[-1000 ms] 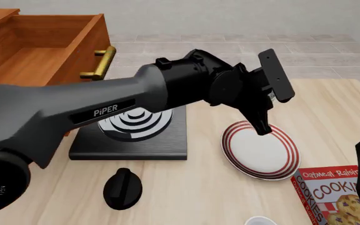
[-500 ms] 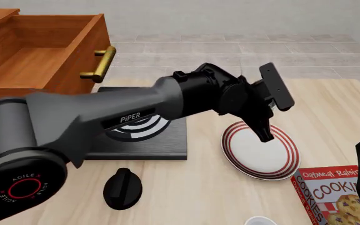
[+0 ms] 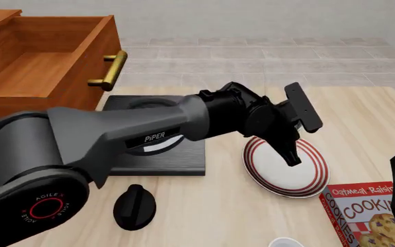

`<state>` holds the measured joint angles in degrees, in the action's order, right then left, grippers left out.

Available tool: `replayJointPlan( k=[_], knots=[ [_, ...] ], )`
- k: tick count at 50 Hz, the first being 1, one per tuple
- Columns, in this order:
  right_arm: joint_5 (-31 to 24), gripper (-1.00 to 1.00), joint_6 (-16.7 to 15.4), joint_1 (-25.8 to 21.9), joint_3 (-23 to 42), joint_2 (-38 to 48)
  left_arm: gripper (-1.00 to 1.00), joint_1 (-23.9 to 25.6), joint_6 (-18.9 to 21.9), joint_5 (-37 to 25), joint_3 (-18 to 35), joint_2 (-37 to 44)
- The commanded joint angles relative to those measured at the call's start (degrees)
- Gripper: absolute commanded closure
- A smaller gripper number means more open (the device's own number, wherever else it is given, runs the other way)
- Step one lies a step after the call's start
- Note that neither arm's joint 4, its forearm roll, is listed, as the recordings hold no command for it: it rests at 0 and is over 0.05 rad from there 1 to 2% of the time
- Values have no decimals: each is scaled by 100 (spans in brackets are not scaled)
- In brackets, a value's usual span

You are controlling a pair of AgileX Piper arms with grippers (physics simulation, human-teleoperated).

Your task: Pick the akita bowl in the top layer of the wooden cabinet and place it on the plate.

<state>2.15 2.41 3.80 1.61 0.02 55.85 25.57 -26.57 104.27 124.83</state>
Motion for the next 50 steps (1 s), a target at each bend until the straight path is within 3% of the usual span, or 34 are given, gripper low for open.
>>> replayJointPlan(
  k=[1,34,50],
  knots=[
    [7,-100,-5,0,0,0,100,27,-162,88,-190,-50],
    [4,-100,-9,-6,4,0,100,92,-716,-172,449,686],
    [1,-100,12,11,-3,0,100,131,-888,-91,306,754]
  ],
)
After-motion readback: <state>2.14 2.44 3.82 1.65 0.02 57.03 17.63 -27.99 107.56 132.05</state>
